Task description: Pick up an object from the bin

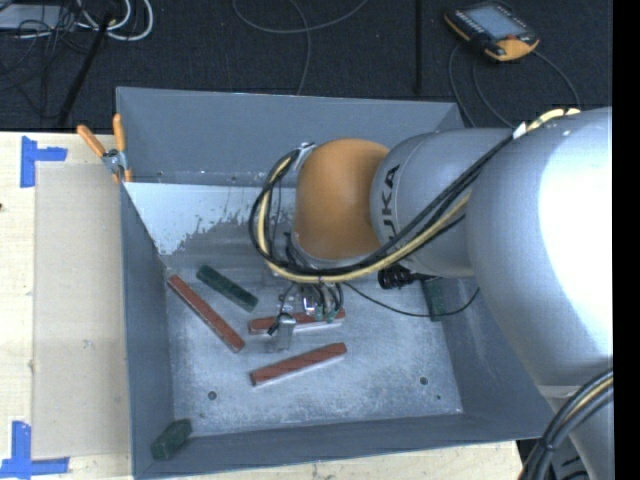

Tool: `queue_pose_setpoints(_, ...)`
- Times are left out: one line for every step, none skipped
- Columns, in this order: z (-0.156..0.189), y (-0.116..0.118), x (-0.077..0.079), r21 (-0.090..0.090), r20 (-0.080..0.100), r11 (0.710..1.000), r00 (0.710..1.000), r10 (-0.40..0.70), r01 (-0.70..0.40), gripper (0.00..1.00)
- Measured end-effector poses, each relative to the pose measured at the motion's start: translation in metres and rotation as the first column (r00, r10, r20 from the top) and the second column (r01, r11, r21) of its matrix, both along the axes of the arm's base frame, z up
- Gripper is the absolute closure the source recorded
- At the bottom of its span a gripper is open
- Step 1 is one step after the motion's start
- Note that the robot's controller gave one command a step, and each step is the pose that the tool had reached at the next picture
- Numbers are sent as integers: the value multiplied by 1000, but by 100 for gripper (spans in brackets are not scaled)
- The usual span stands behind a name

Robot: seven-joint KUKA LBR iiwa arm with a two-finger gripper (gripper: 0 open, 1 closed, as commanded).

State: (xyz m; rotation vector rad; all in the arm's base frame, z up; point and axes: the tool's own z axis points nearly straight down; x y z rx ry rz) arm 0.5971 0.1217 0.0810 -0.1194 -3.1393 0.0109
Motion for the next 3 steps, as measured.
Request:
queue_pose_setpoints(-6, -12, -30, 6, -1, 998, 998, -68, 68, 100)
queue_pose_setpoints(-6, -12, -30, 7, -1, 998, 998, -69, 69, 100)
queue_pose_setpoints(41, -22, -35, 5, -8, 996, 996, -88, 88, 100)
